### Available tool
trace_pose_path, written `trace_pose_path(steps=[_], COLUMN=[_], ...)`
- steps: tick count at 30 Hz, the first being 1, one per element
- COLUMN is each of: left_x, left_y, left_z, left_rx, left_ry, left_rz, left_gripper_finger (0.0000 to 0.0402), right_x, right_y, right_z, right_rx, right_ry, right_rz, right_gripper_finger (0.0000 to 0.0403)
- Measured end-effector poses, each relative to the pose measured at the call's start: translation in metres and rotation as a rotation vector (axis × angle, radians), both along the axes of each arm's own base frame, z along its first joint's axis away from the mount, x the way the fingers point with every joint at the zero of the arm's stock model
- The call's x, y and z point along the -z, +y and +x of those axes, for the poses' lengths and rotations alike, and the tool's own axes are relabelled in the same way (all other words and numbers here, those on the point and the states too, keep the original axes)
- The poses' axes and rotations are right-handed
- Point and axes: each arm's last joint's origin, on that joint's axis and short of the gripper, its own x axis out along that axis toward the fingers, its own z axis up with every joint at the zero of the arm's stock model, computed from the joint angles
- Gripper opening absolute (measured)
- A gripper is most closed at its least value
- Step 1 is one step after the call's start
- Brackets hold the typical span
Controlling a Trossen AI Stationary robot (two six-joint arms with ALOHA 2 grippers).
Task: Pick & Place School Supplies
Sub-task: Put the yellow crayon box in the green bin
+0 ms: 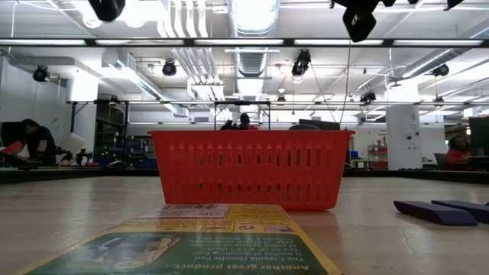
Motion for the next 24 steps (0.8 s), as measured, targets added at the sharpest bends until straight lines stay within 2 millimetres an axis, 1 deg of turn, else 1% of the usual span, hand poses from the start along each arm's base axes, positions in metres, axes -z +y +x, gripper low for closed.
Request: trace_pose_path(steps=[3,8,12,14,19,24], left_x=[0.010,0.025,0.040,0.049,0.069,0.095], left_y=[-0.003,-0.010,-0.021,-0.026,-0.040,-0.053], left_z=[0.007,0.016,0.026,0.030,0.034,0.028], left_rx=[0.040,0.158,0.215,0.206,0.195,0.164], left_ry=[0.095,0.242,0.328,0.356,0.340,0.230], left_rz=[-0.078,-0.203,-0.246,-0.262,-0.318,-0.391], left_gripper_finger=[0.0211,0.0211,0.0211,0.0211,0.0210,0.0209], right_x=[0.000,0.000,0.000,0.000,0.000,0.000], right_y=[0.000,0.000,0.000,0.000,0.000,0.000], right_z=[0.000,0.000,0.000,0.000,0.000,0.000], right_rx=[0.000,0.000,0.000,0.000,0.000,0.000], right_ry=[0.002,0.001,0.001,0.001,0.001,0.001], right_rz=[0.000,0.001,0.000,0.001,0.001,0.000], right_gripper_finger=[0.0125,0.0125,0.0125,0.0125,0.0125,0.0125])
